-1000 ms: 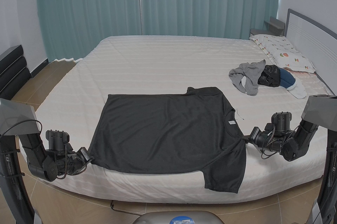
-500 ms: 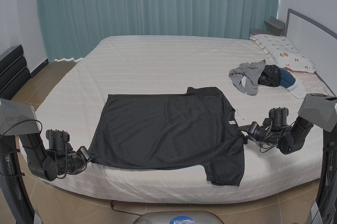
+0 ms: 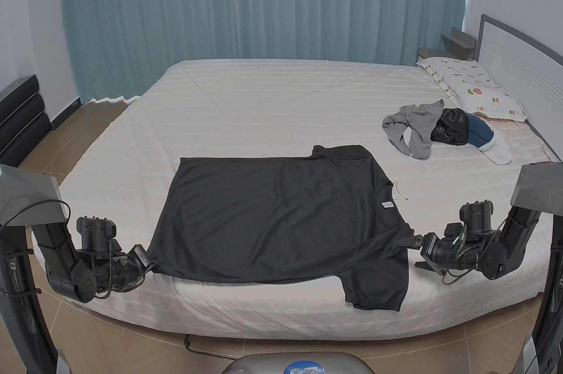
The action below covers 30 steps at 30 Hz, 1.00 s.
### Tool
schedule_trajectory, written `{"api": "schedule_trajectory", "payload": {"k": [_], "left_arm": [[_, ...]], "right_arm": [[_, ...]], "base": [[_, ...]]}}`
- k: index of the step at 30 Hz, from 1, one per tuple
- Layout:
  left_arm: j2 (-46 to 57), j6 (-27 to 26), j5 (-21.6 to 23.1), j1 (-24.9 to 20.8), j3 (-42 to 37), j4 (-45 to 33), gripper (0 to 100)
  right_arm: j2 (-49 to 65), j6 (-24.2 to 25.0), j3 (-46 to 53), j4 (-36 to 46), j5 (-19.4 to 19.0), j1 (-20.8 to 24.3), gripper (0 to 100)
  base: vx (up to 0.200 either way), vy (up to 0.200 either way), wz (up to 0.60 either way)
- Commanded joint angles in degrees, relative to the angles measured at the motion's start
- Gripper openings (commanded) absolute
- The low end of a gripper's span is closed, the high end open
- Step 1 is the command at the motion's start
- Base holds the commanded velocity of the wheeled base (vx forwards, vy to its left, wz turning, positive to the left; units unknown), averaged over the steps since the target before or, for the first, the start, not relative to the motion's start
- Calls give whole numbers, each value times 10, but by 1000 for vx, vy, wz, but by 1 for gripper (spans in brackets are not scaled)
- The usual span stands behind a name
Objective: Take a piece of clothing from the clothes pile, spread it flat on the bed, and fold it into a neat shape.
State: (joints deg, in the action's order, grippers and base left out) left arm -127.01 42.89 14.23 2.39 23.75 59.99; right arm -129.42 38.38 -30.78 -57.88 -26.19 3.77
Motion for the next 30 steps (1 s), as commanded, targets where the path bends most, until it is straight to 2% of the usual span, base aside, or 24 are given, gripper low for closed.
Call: {"api": "schedule_trajectory", "payload": {"k": [1, 18, 19, 26, 30], "left_arm": [[0, 0, 0, 1, 1, 0, 0], [0, 0, 0, 1, 0, 0, 0], [-1, 0, 0, 0, 0, 0, 0], [1, 0, 1, 1, -3, 0, 0], [3, -1, 0, 1, -6, 0, 0]], "right_arm": [[0, -8, 38, -26, -9, 19, 100], [-37, -8, 22, -59, 4, 34, 100], [-41, -8, 22, -60, 5, 36, 0], [-32, -22, 32, -58, 66, 56, 0], [-17, -26, 34, -50, 70, 51, 0]], "base": [[0, 0, 0], [0, 0, 0], [0, 0, 0], [0, 0, 0], [0, 0, 0]]}}
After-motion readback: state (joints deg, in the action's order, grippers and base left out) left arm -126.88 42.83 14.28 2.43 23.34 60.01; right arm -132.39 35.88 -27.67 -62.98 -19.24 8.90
